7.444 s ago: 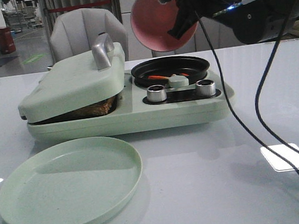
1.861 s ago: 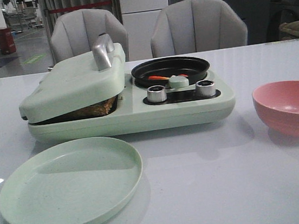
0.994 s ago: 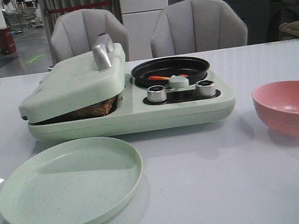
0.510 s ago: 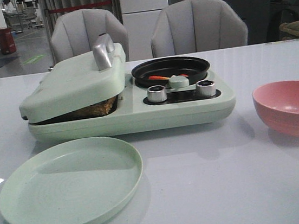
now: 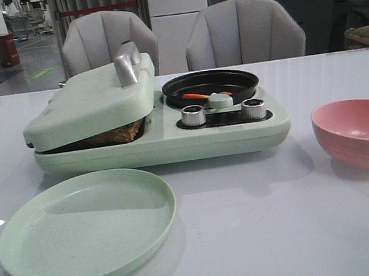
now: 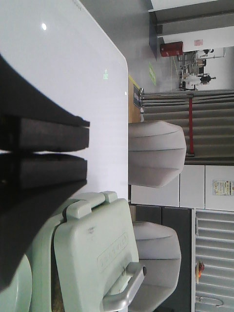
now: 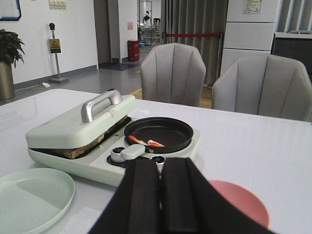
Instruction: Make breakfast with bread and shrimp
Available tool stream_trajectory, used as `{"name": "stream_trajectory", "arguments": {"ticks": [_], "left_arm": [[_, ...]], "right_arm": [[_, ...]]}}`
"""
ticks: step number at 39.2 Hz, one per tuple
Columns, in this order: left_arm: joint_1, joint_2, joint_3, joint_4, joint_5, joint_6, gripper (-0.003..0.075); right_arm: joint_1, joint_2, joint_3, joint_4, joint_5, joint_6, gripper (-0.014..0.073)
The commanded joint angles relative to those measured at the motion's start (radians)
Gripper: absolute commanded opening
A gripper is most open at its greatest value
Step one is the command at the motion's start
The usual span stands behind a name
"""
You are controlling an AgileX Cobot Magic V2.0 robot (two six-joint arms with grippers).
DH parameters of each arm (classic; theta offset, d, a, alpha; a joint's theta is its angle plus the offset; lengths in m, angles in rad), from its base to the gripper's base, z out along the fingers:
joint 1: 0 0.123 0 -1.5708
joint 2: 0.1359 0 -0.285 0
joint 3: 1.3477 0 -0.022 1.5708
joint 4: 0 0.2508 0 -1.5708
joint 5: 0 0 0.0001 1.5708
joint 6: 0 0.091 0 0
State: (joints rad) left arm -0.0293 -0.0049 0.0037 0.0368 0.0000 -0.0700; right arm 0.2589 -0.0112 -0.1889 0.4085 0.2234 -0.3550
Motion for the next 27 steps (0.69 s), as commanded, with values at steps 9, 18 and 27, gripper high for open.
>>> {"name": "stream_trajectory", "arguments": {"ticks": [9,18,27], "left_arm": [[-0.03,-0.019,0.007,0.0,-0.07,-0.012,0.0113],[-0.047,-0.019,0.007,0.0,-0.07,-0.012,0.0113],[-0.047,-0.019,0.007,0.0,-0.07,-0.012,0.0113]], "right_arm": [[0.003,0.011,-0.023,0.007,-0.068,-0.01,0.0143],[0.003,0.011,-0.023,0.007,-0.068,-0.01,0.0143],[0.003,0.011,-0.023,0.007,-0.068,-0.01,0.0143]]}}
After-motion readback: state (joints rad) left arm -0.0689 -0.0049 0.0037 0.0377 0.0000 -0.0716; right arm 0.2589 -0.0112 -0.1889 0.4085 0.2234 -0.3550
